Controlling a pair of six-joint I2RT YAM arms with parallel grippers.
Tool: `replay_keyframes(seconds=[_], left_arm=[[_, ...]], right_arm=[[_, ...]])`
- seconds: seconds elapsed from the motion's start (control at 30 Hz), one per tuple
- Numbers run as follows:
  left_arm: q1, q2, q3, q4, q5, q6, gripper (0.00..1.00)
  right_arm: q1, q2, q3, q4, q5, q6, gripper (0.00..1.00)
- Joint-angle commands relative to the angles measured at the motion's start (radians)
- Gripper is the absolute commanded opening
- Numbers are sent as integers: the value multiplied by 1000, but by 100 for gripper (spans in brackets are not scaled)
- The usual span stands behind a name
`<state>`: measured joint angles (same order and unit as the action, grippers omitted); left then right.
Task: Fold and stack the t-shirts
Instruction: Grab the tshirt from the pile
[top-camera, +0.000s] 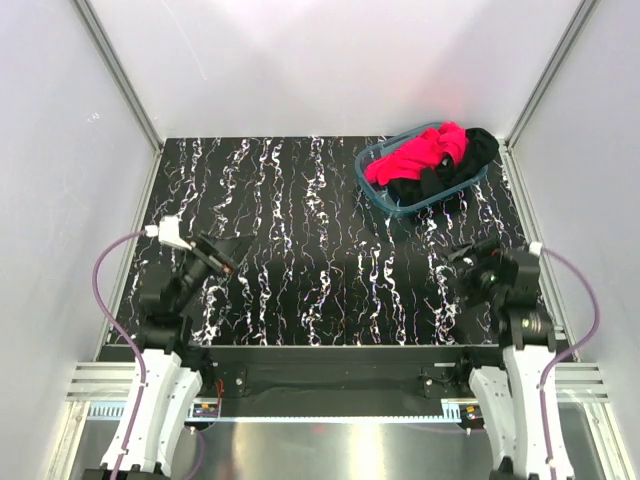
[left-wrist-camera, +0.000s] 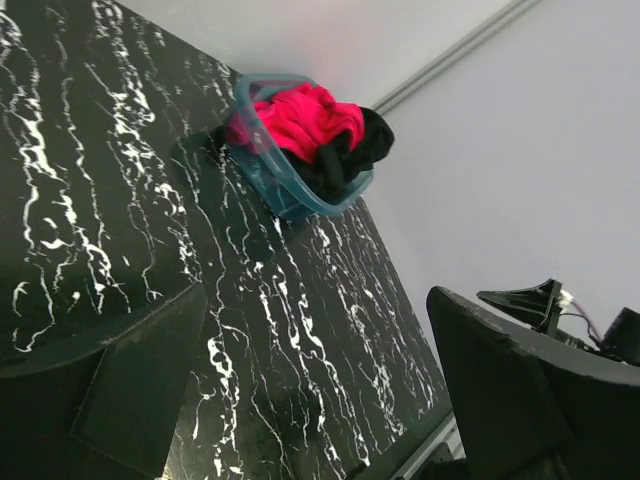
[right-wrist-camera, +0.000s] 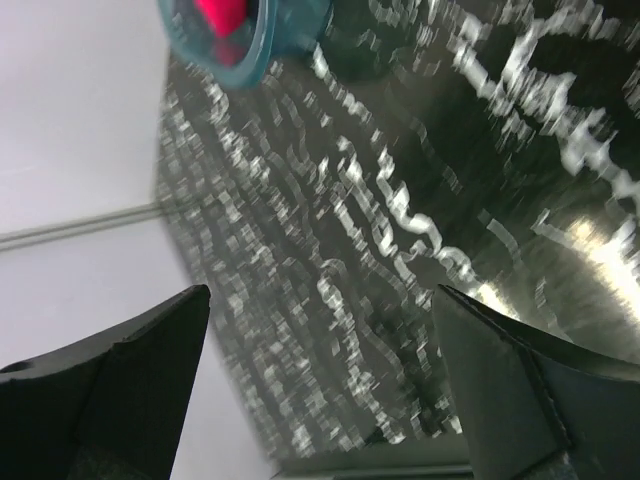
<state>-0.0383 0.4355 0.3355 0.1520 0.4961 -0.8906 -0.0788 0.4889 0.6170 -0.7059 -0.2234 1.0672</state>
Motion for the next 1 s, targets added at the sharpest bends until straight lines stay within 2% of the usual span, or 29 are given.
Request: replay_keyframes(seconds=[0.0,0.07,0.13,0.17,0.23,0.27,0.33,0.37,0.43,0.47,0.5,0.57,0.6,0.63,0.73,0.77,0.83,0.97], left_arm=[[-2,57,155,-259,-51,87,99],[-2,69,187,-311,-74,116,99],[-2,81,241,-396,-97,149,99],[-2,98,261,-473,-117,172,99],[-2,123,337,-566,-213,182,99],[-2,131,359,-603,-250,167,99],[-2,147,410,-716,-365,141,99],[-2,155,425,-791,-398,107,99],[-2,169,463,-865,-494,28,99],[-2,167,474,-929,-546,-2,99],[0,163,482,-943,-576,-14,99],[5,166,499,-907,-541,34,99],[12,181,517,-916,-453,74,99],[14,189,540,-931,-418,175,99],[15,216,599,-954,-453,243,99],[15,220,605,-939,-447,263,99],[17,232,605,-930,-435,289,99],[18,259,616,-931,-424,355,99]], right_arm=[[-3,156,143,56,177,-208,100],[1,276,217,127,189,-297,100],[2,374,297,157,271,-320,100],[2,490,393,161,265,-376,100],[2,615,502,177,195,-475,100],[2,748,635,165,181,-516,100],[2,891,799,83,127,-555,100],[4,1030,978,39,101,-619,100],[7,1160,1155,-75,20,-653,100],[5,1265,1279,-87,-19,-653,100],[5,1310,1321,-73,-103,-647,100],[-1,1431,1427,-16,-216,-645,100],[1,1470,1460,0,-253,-636,100],[2,1510,1498,-3,-228,-568,100],[7,1716,1737,-108,-183,-541,100],[19,1822,1867,-169,-145,-544,100],[34,1922,1958,-179,-120,-552,98],[73,1976,1874,-8,-61,-549,86]])
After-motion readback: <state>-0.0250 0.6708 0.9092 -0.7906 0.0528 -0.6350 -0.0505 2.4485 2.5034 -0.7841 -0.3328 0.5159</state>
